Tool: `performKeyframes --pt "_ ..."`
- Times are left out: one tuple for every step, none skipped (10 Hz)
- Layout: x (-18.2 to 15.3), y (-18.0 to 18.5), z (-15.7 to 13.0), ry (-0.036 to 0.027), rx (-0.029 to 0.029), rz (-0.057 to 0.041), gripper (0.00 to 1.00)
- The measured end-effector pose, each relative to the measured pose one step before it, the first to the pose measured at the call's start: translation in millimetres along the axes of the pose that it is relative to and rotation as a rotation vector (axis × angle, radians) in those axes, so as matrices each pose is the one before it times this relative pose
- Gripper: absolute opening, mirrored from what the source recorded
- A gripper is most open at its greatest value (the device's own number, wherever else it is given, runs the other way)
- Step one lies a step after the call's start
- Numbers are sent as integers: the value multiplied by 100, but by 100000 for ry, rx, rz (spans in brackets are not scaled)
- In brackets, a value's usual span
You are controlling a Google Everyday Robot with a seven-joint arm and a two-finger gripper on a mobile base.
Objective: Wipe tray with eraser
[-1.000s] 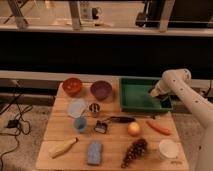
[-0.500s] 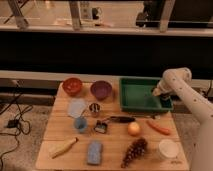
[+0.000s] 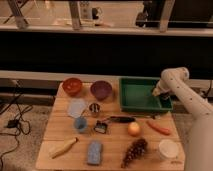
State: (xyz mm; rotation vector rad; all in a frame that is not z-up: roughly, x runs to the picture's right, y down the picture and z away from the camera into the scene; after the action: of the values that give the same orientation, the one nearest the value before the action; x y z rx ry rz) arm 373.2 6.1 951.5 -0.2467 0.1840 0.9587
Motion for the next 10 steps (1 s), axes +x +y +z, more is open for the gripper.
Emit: performKeyframes --pt "-704 -208 146 -655 382 -1496 4" --pt "-998 -175 170 -1082 169 -1915 4" --pt "-979 -195 110 -1157 282 -1847 4" --pt "-719 -173 133 -960 75 -1085 4" --pt "-789 -327 263 -1000 202 -1319 4" --pt "-320 -79 263 -527 -156 -565 4" --pt "60 16 332 -25 -142 -259 4" --pt "515 268 1027 175 -393 -398 4" --pt "221 205 544 -126 -279 -646 4" --pt "-103 318 128 -550 -413 -778 4"
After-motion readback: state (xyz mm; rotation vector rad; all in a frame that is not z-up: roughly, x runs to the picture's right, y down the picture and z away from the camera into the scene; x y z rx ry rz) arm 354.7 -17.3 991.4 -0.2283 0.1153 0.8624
